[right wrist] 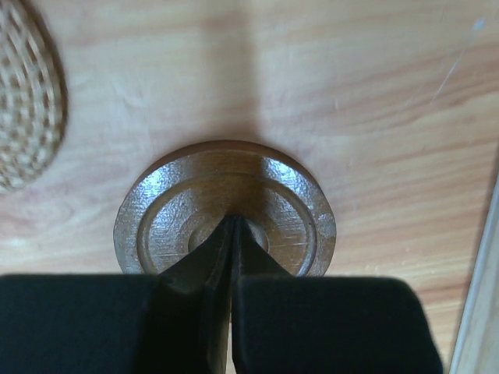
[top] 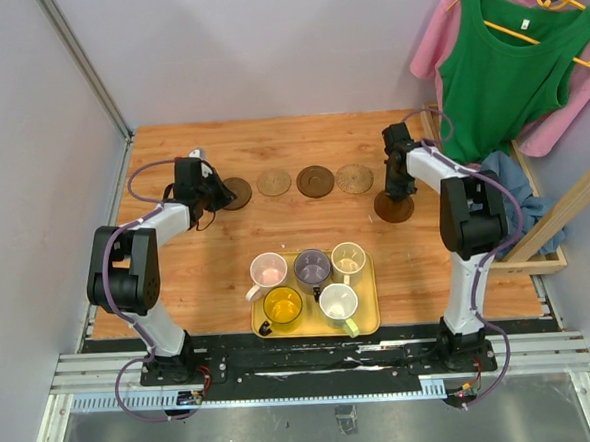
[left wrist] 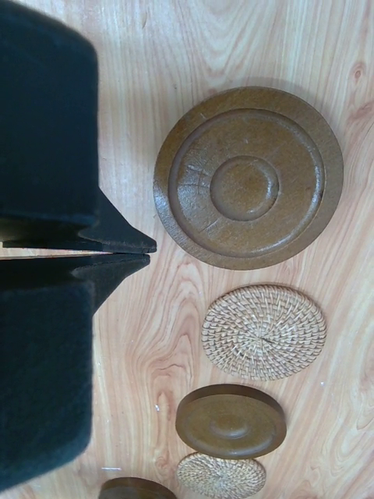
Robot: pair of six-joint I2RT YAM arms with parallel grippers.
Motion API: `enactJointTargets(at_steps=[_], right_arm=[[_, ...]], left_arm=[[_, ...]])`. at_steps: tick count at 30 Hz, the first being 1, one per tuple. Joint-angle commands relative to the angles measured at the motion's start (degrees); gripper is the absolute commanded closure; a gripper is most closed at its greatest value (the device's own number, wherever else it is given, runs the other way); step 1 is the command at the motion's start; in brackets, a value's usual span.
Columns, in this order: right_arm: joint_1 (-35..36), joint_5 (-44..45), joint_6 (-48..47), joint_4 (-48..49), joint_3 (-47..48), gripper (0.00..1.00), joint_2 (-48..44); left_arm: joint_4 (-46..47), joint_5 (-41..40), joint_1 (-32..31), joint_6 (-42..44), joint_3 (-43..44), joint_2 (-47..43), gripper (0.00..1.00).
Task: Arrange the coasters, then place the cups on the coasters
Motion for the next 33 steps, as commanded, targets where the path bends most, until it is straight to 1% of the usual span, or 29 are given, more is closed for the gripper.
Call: enactJointTargets(at_steps=[1, 8, 13, 24, 29, 33], right_arm=[[-1.7, 3.3, 0.5, -4.8, 8.4, 0.99, 6.7], [-2.8, 2.6, -1.0, -6.8, 21.0, 0.99, 15.2], [-3.5, 3.6, -1.9, -7.4, 26.3, 0.99, 18.8], [-4.7, 5.6, -3.6, -7.5, 31.7, 0.99, 22.4], [-4.8, 2.1, -4.3, -7.1, 33.0, 0.99, 23.5], [-4.3, -1.4, -4.3, -5.2, 30.1, 0.99, 22.5]], left_arm=[[0.2, -1.1, 0.3, 1.4, 0.6, 0.2, 0.99], [-1.3, -3.8, 0.3, 2.7, 2.9, 2.3, 0.99], [-1.0, -3.5, 0.3, 2.3, 4.3, 4.8, 1.00], [-1.7, -4.5, 0.3, 3.0, 8.2, 9.5, 0.99], [-1.4, -4.7, 0.3, 3.1, 9.7, 11.4, 0.99], [-1.2, -4.4, 0.3, 3.2, 11.4, 13.1, 0.99]])
